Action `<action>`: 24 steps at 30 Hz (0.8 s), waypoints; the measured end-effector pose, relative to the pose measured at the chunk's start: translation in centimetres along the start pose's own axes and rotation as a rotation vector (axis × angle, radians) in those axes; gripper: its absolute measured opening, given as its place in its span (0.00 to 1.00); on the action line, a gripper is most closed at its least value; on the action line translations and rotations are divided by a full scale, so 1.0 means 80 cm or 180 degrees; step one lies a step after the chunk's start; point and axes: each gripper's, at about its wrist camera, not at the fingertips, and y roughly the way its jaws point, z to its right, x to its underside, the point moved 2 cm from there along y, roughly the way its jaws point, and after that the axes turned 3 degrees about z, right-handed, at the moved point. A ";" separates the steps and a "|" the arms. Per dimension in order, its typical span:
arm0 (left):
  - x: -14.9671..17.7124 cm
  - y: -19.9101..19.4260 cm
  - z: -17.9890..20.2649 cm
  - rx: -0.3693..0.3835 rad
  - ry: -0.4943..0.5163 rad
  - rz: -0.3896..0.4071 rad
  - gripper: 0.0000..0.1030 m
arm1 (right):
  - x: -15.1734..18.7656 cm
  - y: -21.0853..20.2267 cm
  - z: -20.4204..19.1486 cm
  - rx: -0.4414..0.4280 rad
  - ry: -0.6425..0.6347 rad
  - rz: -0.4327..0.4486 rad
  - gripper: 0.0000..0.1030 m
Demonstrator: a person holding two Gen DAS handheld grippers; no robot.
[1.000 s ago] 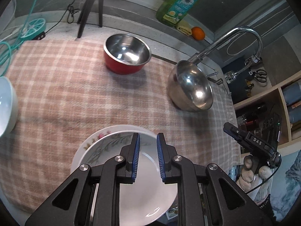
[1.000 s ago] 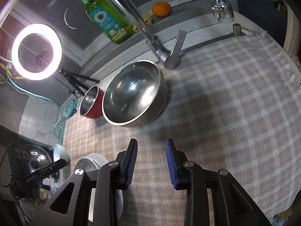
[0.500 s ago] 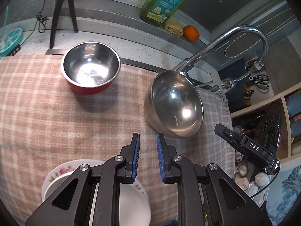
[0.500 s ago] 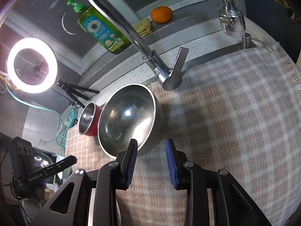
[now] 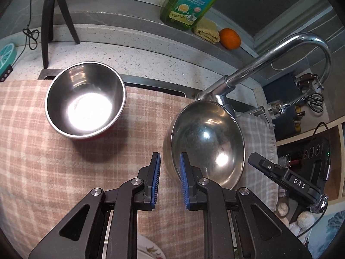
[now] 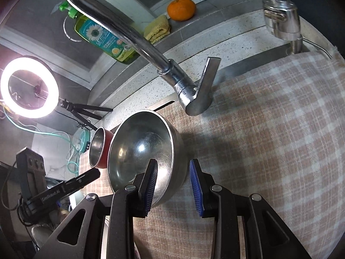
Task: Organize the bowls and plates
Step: 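Move both grippers to the large steel bowl by the sink, then close both grippers on the rim of the large steel bowl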
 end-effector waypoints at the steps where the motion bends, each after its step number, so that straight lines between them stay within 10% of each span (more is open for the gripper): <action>1: -0.002 0.003 0.000 -0.0022 0.0019 -0.0006 0.16 | -0.001 0.002 -0.001 0.0019 -0.0012 -0.0008 0.27; 24: -0.015 0.036 -0.003 -0.0048 0.0070 -0.0157 0.16 | -0.009 0.030 -0.010 0.0206 -0.0083 -0.0139 0.13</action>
